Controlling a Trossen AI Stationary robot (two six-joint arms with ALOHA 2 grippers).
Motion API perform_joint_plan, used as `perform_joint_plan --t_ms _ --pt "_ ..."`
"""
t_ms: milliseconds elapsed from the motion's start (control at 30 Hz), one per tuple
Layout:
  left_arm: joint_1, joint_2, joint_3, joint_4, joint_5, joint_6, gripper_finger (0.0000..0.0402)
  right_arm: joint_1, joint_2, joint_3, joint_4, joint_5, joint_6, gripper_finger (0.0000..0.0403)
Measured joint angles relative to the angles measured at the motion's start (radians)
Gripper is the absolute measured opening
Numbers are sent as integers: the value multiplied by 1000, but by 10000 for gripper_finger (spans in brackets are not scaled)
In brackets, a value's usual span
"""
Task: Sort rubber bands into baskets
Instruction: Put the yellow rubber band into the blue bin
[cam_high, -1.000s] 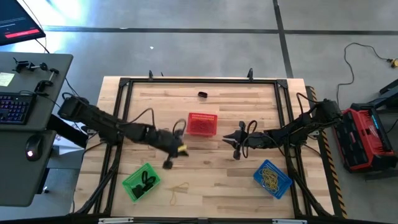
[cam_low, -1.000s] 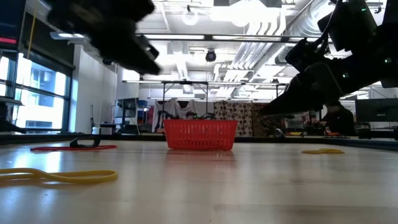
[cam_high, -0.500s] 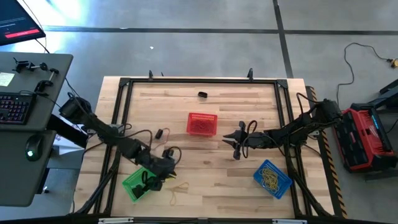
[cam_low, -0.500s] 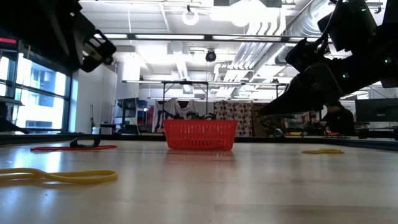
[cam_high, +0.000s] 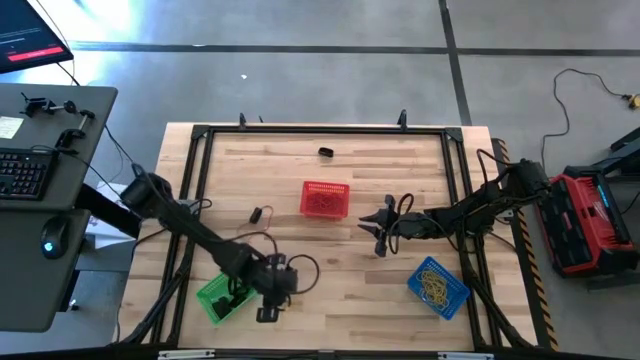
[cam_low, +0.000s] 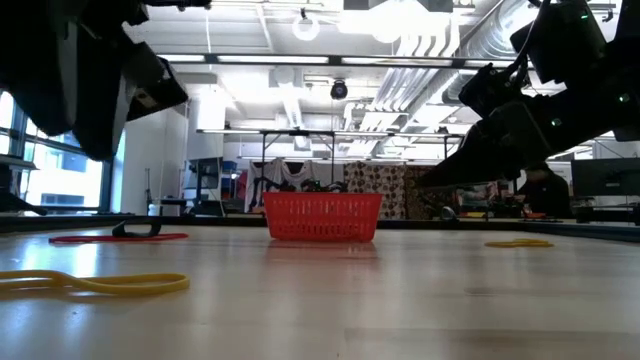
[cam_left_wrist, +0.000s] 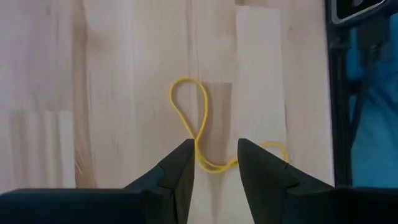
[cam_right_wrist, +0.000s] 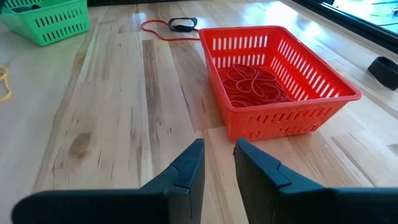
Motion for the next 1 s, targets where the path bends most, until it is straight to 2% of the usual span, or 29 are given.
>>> perform_joint_plan --t_ms 133,333,433,633,800,1000 --pt "-7 54 59 -45 0 -17 116 0 0 0 1 4 4 78" --pt "3 63 63 -87 -8 -93 116 0 0 0 -1 4 -1 78" --pt "10 85 63 -79 5 -106 116 0 0 0 0 5 -12 78" --pt "39 149 62 -37 117 -100 116 0 0 0 0 6 -22 78" --pt "60 147 57 -24 105 -70 115 0 0 0 -7 7 -22 78" --pt "63 157 -6 32 118 -109 115 0 0 0 -8 6 -30 78"
